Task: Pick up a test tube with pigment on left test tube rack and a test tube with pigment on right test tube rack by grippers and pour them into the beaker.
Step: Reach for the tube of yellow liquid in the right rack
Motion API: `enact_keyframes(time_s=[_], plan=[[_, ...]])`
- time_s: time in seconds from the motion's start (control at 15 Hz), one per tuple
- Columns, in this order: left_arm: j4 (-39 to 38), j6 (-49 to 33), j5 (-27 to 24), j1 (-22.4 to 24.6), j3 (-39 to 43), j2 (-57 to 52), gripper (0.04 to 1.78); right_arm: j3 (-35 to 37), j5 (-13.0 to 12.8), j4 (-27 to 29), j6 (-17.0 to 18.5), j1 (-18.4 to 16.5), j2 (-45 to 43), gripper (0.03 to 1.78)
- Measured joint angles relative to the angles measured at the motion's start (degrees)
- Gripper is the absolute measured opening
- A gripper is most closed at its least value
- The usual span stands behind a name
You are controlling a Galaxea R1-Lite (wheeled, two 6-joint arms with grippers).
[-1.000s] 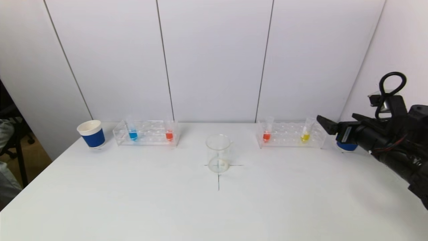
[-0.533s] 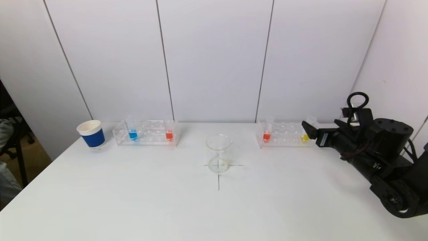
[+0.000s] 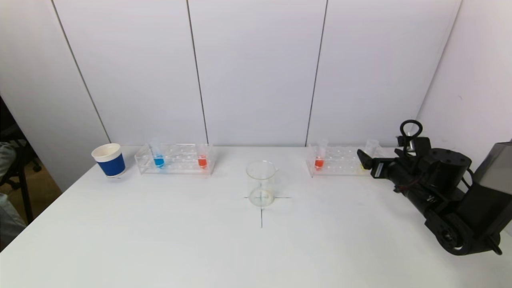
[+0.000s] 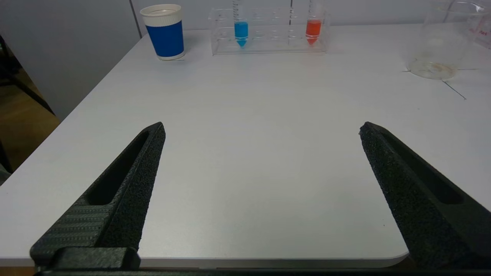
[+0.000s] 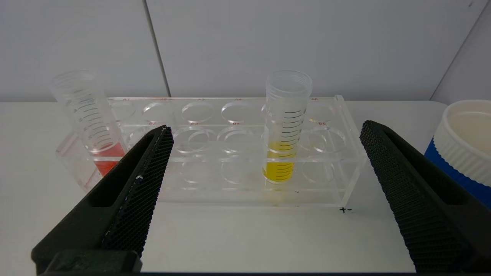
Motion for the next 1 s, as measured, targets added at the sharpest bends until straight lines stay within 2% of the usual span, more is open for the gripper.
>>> enact_keyframes(time_s=[1.0], plan=[[0.0,0.0,0.0,0.0,0.0,0.0,1.77,-7.0,-0.1,0.1,-0.1,-2.0,6.4,1.77]])
